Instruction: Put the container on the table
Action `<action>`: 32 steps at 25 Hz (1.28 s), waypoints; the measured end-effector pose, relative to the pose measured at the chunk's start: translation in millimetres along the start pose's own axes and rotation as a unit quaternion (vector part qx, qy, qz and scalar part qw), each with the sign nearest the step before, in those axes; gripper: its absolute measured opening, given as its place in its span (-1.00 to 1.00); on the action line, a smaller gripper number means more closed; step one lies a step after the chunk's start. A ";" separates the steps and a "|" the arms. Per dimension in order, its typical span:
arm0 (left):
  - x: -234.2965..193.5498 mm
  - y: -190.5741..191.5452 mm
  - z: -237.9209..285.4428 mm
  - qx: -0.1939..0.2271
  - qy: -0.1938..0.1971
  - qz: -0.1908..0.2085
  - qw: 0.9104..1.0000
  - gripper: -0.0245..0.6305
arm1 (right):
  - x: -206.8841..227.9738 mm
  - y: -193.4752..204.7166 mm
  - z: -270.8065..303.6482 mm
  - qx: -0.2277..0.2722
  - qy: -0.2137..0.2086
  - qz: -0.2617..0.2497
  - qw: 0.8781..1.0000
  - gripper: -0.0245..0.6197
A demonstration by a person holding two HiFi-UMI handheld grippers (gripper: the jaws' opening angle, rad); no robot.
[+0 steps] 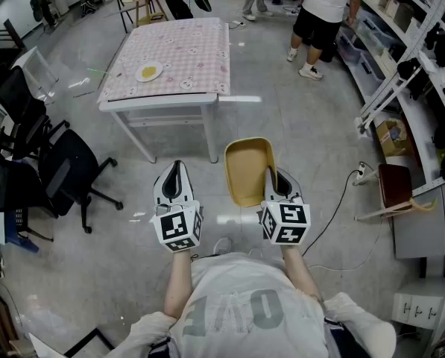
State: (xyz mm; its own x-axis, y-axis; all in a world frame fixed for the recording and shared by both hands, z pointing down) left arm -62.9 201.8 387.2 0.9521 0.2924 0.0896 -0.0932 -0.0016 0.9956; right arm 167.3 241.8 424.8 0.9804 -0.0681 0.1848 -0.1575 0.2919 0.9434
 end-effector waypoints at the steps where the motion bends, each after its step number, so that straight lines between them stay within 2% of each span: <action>1: -1.0 1.1 -0.3 -0.001 -0.001 0.000 1.000 -0.84 | 0.2 1.1 0.4 -0.001 0.001 0.001 1.000 -0.83; 9: -6.1 4.6 2.9 -0.004 0.006 0.001 1.000 -0.84 | -2.3 6.9 6.3 -0.009 0.008 0.012 1.000 -0.83; 16: -20.2 11.2 12.0 -0.006 0.015 -0.010 1.000 -0.84 | -12.3 7.0 21.2 0.001 0.001 0.059 0.998 -0.83; 22: -53.4 10.7 27.4 0.001 0.027 -0.015 1.000 -0.84 | -39.7 12.5 42.8 -0.009 0.009 0.057 0.998 -0.83; 26: -83.4 14.1 37.0 0.012 0.015 -0.011 1.000 -0.84 | -56.9 22.3 54.0 -0.012 0.007 0.043 0.999 -0.83; 32: -99.3 26.3 59.8 0.002 0.005 -0.023 1.000 -0.84 | -45.7 16.7 84.0 -0.021 0.023 0.046 0.998 -0.83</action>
State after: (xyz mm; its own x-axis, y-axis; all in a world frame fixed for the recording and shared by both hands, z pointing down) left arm -142.5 115.5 406.1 0.9523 0.3020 0.0436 -0.0483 0.0083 0.9988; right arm 109.9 169.7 455.2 0.9665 0.0035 0.2565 -0.2428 0.3349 0.9104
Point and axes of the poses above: the fingertips, and each gripper's own axes: z forward along the fingers, x to its right, y out of its underside, the point moved 2 cm from there along -z, backward along the fingers, and after that the axes turned 4 degrees about z, right-handed, at the moved point
